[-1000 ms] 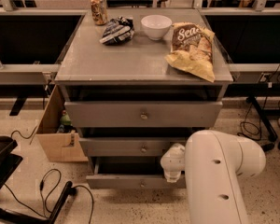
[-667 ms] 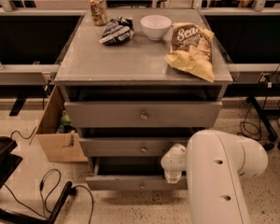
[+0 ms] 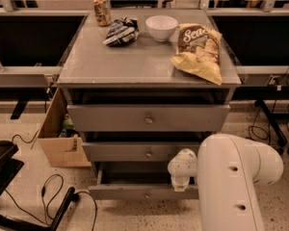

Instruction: Open bottom drawer

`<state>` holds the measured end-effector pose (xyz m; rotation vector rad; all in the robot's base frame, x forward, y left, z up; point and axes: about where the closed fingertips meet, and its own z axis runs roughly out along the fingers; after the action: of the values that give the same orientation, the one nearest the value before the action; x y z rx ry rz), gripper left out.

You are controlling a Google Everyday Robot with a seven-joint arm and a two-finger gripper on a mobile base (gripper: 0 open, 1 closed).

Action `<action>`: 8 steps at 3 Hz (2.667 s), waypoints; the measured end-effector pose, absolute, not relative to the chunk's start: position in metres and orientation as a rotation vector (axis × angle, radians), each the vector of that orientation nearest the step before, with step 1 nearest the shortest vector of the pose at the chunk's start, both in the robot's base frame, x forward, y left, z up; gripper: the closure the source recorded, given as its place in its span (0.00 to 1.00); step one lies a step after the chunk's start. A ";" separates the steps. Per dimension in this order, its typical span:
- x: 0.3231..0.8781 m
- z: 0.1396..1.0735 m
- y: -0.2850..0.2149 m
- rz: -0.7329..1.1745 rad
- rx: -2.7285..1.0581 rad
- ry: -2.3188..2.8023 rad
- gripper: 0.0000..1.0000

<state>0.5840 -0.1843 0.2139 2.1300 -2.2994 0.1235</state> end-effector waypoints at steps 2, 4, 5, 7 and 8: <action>0.584 0.214 -0.184 0.123 2.130 -2.299 0.51; 0.584 0.214 -0.184 0.123 2.130 -2.299 0.05; 0.584 0.214 -0.184 0.123 2.130 -2.299 0.00; 0.580 0.194 -0.187 0.053 2.080 -2.296 0.18; 0.555 0.190 -0.176 -0.065 1.960 -2.292 0.41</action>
Offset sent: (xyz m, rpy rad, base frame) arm 0.0000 0.0000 0.0000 0.0000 0.0000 0.0000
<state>0.5551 -0.1761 0.1899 1.9602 -2.2918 -0.0648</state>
